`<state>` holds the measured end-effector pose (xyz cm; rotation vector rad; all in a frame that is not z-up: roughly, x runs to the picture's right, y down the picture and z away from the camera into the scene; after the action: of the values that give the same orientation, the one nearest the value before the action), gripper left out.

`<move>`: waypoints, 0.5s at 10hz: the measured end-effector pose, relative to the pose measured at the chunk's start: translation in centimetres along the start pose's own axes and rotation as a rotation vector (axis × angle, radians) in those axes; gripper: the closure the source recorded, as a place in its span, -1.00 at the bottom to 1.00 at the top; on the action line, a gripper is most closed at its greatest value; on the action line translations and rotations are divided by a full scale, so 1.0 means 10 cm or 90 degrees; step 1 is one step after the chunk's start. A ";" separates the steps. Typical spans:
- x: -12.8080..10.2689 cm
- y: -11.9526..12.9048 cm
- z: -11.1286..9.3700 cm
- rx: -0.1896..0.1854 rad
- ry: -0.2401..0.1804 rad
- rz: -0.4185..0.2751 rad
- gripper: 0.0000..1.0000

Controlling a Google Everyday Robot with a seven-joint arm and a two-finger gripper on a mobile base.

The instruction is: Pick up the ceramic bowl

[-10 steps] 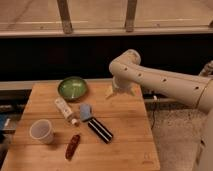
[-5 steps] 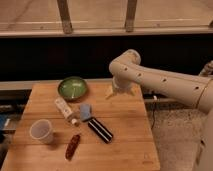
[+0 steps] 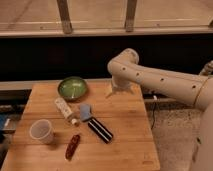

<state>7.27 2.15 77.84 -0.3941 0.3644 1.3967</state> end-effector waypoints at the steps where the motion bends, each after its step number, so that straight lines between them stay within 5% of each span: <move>1: -0.23 0.01 0.00 -0.001 -0.013 -0.003 -0.60; 5: -0.99 0.49 0.02 -0.009 -0.043 -0.056 -0.60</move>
<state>1.03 -5.73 82.35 -0.3695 0.2778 1.3238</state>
